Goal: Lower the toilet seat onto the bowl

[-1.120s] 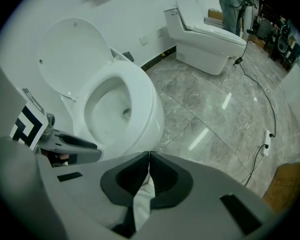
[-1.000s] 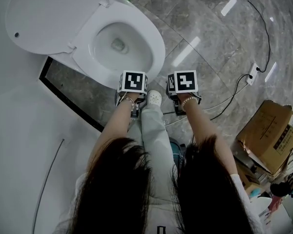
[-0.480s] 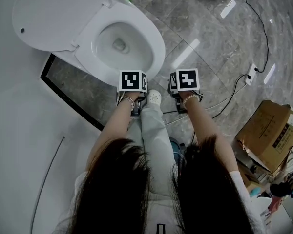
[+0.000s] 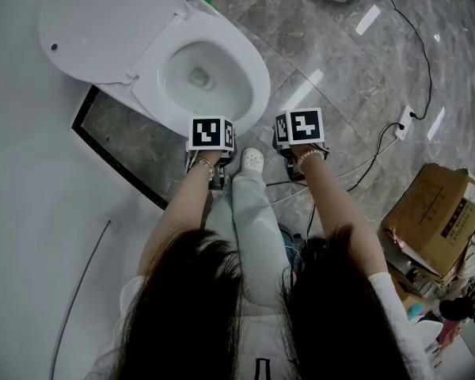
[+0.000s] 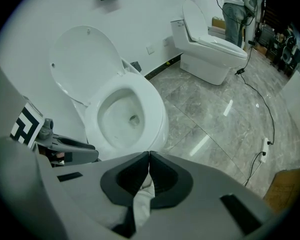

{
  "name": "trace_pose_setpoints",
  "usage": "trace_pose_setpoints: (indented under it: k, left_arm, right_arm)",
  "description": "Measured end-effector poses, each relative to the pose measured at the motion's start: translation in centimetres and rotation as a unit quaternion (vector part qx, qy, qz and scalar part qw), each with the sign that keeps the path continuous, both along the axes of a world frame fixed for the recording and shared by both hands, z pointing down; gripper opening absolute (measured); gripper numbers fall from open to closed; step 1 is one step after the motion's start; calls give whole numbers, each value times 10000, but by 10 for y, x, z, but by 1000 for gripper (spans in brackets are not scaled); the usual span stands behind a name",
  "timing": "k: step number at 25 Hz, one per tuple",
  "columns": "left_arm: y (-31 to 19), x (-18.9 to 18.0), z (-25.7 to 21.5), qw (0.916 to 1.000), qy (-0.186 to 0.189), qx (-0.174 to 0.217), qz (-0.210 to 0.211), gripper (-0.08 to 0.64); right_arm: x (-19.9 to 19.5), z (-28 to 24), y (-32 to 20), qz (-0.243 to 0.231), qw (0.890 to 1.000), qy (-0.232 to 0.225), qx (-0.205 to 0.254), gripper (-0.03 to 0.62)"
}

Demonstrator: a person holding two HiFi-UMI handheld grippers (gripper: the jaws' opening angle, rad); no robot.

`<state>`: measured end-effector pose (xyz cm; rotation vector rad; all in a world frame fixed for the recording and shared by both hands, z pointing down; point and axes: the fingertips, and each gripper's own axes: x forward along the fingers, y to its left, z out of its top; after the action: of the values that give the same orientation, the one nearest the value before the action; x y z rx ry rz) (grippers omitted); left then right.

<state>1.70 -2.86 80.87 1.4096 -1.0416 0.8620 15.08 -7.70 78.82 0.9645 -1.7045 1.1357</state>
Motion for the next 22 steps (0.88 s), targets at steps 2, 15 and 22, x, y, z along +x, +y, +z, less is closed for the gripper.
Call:
trace_pose_setpoints:
  k: [2, 15, 22]
  left_arm:
    - [2, -6, -7, 10000, 7, 32, -24, 123]
    - [-13, -43, -73, 9992, -112, 384, -41, 46]
    - [-30, -47, -113, 9987, 12, 470, 175, 9]
  right_arm:
    - [-5, -7, -1, 1, 10000, -70, 0, 29]
    - [-23, -64, -5, -36, 9998, -190, 112, 29]
    - [-32, -101, -9, -271, 9990, -92, 341, 29]
